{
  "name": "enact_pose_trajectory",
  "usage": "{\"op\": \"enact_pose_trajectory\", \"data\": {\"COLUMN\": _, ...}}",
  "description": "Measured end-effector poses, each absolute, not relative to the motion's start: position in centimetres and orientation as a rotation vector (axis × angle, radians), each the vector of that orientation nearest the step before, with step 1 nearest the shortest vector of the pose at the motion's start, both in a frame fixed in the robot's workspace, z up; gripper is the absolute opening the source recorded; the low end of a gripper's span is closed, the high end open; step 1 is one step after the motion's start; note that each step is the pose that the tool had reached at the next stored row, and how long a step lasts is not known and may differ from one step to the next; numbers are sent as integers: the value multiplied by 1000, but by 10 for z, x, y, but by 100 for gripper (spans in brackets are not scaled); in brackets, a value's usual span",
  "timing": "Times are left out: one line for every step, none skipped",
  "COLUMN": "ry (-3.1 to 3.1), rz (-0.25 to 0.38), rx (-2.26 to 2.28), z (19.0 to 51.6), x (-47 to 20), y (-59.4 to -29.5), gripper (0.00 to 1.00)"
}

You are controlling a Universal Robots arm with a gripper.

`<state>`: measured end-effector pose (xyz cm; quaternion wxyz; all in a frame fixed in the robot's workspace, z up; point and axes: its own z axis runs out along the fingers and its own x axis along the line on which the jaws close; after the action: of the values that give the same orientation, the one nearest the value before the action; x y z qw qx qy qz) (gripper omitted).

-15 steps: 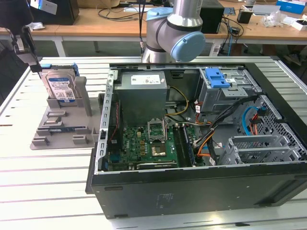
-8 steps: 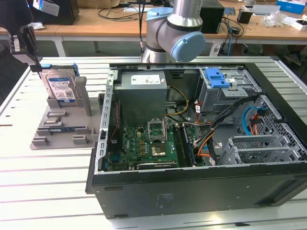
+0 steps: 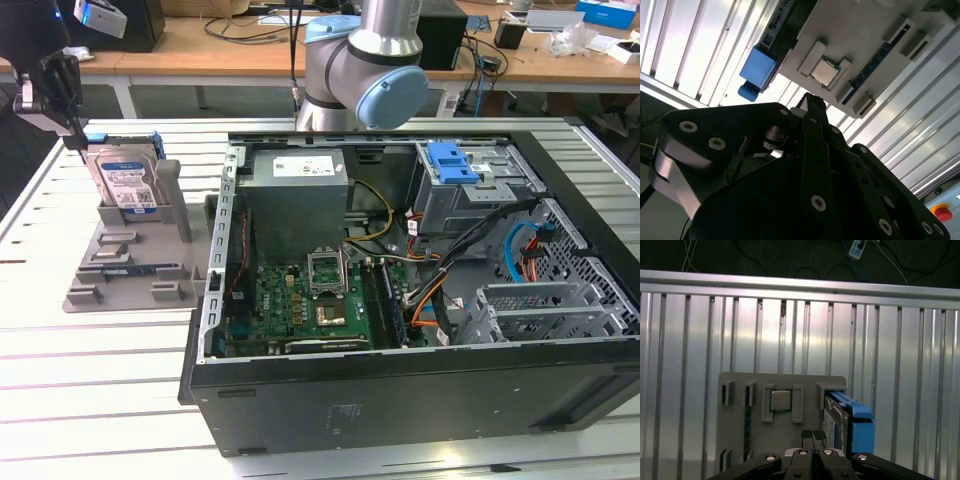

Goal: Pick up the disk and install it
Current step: 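Pick up the disk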

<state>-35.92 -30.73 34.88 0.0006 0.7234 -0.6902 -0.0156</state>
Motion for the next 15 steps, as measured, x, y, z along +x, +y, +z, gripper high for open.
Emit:
{"op": "enact_pose_trajectory", "data": {"ry": -2168, "rz": -49, "rx": 2272, "z": 349, "x": -359, "y": -307, "gripper": 11}}
{"op": "enact_pose_trajectory", "data": {"ry": -2168, "rz": -49, "rx": 2272, "z": 349, "x": -359, "y": -307, "gripper": 11}}
{"op": "enact_pose_trajectory", "data": {"ry": -2168, "rz": -49, "rx": 2272, "z": 349, "x": -359, "y": -307, "gripper": 11}}
{"op": "enact_pose_trajectory", "data": {"ry": -2168, "rz": -49, "rx": 2272, "z": 349, "x": -359, "y": -307, "gripper": 11}}
{"op": "enact_pose_trajectory", "data": {"ry": -2168, "rz": -49, "rx": 2272, "z": 349, "x": -359, "y": -307, "gripper": 11}}
{"op": "enact_pose_trajectory", "data": {"ry": -2168, "rz": -49, "rx": 2272, "z": 349, "x": -359, "y": -307, "gripper": 11}}
{"op": "enact_pose_trajectory", "data": {"ry": -2168, "rz": -49, "rx": 2272, "z": 349, "x": -359, "y": -307, "gripper": 11}}
{"op": "enact_pose_trajectory", "data": {"ry": -2168, "rz": -49, "rx": 2272, "z": 349, "x": -359, "y": -307, "gripper": 11}}
{"op": "enact_pose_trajectory", "data": {"ry": -2169, "rz": -49, "rx": 2271, "z": 349, "x": -359, "y": -307, "gripper": 11}}
{"op": "enact_pose_trajectory", "data": {"ry": -2172, "rz": -48, "rx": 2268, "z": 349, "x": -359, "y": -306, "gripper": 11}}
{"op": "enact_pose_trajectory", "data": {"ry": -2178, "rz": -47, "rx": 2260, "z": 349, "x": -359, "y": -301, "gripper": 11}}
{"op": "enact_pose_trajectory", "data": {"ry": -2195, "rz": -44, "rx": 2241, "z": 349, "x": -357, "y": -299, "gripper": 11}}
{"op": "enact_pose_trajectory", "data": {"ry": -2207, "rz": -43, "rx": 2229, "z": 348, "x": -356, "y": -299, "gripper": 11}}
{"op": "enact_pose_trajectory", "data": {"ry": -2215, "rz": -43, "rx": 2221, "z": 348, "x": -356, "y": -299, "gripper": 11}}
{"op": "enact_pose_trajectory", "data": {"ry": -2224, "rz": -43, "rx": 2212, "z": 348, "x": -356, "y": -298, "gripper": 11}}
